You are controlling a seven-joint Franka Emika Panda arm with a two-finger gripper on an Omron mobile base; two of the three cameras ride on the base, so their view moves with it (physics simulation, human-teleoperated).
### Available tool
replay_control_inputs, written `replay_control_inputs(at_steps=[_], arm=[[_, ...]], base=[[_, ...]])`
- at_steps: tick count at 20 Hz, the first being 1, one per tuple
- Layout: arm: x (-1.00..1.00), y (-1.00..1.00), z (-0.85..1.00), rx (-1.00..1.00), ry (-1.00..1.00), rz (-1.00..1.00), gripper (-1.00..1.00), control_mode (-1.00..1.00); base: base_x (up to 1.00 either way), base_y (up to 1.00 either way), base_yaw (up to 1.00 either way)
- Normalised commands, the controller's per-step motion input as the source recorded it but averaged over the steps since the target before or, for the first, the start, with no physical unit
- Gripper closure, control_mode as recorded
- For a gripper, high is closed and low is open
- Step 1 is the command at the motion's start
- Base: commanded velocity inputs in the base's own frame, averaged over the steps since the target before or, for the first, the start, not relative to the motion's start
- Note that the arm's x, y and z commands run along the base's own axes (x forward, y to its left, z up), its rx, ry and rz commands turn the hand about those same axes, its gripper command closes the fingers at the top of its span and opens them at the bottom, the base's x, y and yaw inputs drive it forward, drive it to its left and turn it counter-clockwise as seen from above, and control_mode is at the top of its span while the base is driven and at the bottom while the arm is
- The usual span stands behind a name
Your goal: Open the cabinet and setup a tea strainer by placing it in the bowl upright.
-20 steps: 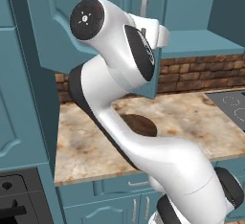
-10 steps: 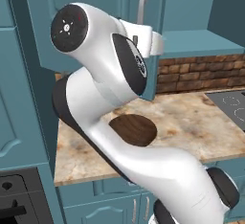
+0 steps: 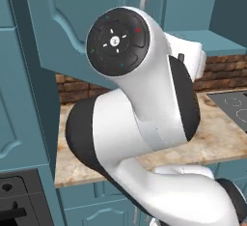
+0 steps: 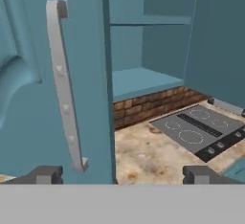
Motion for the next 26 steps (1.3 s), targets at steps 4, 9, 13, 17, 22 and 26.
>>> replay_control_inputs(at_steps=[4, 9, 13, 17, 22, 26], arm=[[-0.6, -0.9, -0.04, 0.29, 0.04, 0.17, -1.0, -1.0], [-0.42, -0.97, -0.06, 0.4, 0.05, 0.18, -1.0, -1.0], [-0.12, -0.97, -0.09, 0.49, 0.09, 0.06, -1.0, -1.0], [0.0, -0.7, -0.33, 0.41, 0.05, 0.03, -1.0, -1.0], [0.29, -0.42, -0.63, 0.3, 0.08, 0.02, -1.0, -1.0], [0.62, -0.09, -0.61, 0.24, 0.22, 0.06, -1.0, -1.0]], base=[[0.0, 0.0, 0.0], [0.0, 0.0, 0.0], [0.0, 0.0, 0.0], [0.0, 0.0, 0.0], [0.0, 0.0, 0.0], [0.0, 0.0, 0.0]])
